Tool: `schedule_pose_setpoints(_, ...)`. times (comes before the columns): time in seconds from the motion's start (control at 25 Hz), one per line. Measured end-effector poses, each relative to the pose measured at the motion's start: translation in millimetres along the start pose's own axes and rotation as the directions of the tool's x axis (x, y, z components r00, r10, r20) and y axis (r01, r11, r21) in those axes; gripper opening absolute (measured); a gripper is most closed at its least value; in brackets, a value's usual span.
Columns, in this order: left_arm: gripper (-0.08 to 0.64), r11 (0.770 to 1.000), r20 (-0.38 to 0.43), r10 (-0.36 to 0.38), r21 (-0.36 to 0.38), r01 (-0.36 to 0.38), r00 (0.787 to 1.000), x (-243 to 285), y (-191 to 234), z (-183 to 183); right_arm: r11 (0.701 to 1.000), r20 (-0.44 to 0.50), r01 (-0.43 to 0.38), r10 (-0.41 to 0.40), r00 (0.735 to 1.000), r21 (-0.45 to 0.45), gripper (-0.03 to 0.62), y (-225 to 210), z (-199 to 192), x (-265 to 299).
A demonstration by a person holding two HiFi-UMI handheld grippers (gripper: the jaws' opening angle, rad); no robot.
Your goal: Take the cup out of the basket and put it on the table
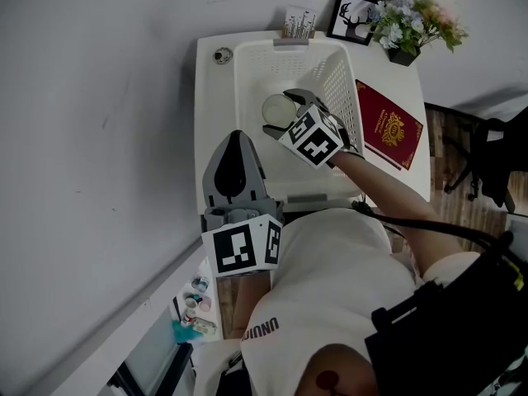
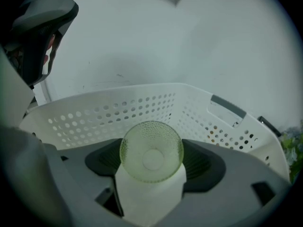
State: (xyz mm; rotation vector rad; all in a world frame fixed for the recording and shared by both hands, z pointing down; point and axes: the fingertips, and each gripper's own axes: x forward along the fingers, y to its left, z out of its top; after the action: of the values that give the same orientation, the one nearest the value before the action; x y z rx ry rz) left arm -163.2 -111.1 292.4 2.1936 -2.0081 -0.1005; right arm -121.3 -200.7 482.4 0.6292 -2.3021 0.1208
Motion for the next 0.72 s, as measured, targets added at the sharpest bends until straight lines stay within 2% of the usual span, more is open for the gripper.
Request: schedule_pose_setpoints(0.72, 0.015, 0.999, -0.015, -0.040, 0.006, 0.040, 0.999, 10.7, -7.8, -1.9, 1.000, 0.111, 0.026, -0.027, 0.994, 0.013, 0.402, -7.6, 35.0, -32.9)
